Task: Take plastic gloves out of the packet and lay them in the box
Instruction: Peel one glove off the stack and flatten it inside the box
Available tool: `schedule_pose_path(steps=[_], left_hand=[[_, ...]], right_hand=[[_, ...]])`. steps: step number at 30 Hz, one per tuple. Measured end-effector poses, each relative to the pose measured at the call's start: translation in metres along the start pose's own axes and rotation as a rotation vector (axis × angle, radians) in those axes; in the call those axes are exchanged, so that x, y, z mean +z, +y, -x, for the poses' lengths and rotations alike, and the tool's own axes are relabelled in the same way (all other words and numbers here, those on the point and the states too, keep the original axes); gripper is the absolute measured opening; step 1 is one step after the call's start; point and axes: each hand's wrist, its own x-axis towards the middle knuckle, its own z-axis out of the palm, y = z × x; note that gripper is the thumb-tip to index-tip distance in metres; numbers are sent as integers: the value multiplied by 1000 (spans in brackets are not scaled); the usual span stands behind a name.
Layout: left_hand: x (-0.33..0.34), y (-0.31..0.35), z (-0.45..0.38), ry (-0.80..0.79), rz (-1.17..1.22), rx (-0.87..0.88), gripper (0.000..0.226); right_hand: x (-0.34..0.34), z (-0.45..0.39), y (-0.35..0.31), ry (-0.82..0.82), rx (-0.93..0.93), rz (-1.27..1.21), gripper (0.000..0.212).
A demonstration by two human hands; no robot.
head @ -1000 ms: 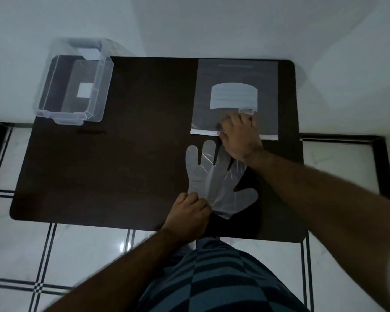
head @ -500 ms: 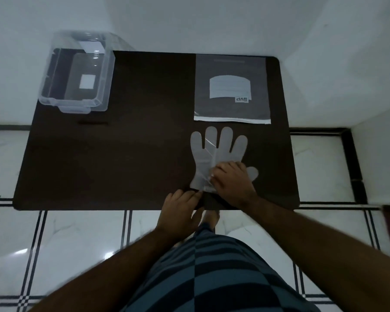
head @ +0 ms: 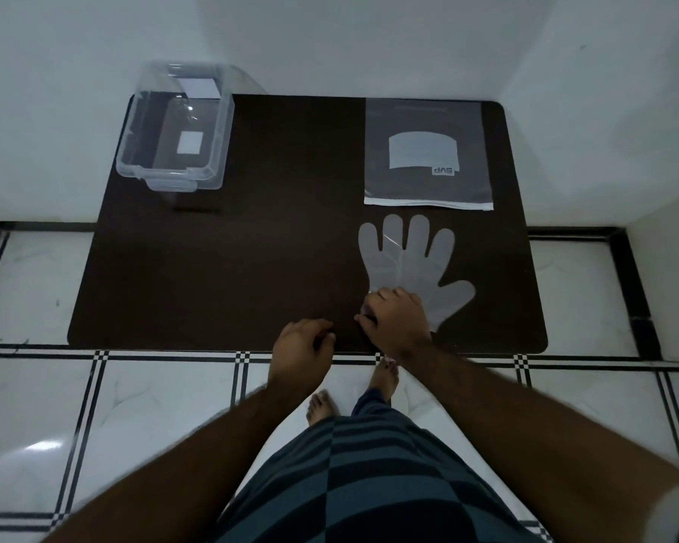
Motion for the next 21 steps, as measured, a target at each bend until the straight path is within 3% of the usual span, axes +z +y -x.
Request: schedule_pose_path(steps=[6, 10, 14, 21], left_hand=[[1, 11, -20, -93, 211, -134, 23], [9, 22, -32, -193, 525, -345, 18], [15, 39, -41, -194, 847, -539, 14], [27, 56, -64, -232, 1078, -726, 12]], right_hand=[[1, 0, -1, -7, 45, -60, 21], [3, 6, -2, 23, 163, -342, 12], [-2, 13, -4, 44, 309, -560, 9], [-7, 19, 4, 66, 536, -854, 13]])
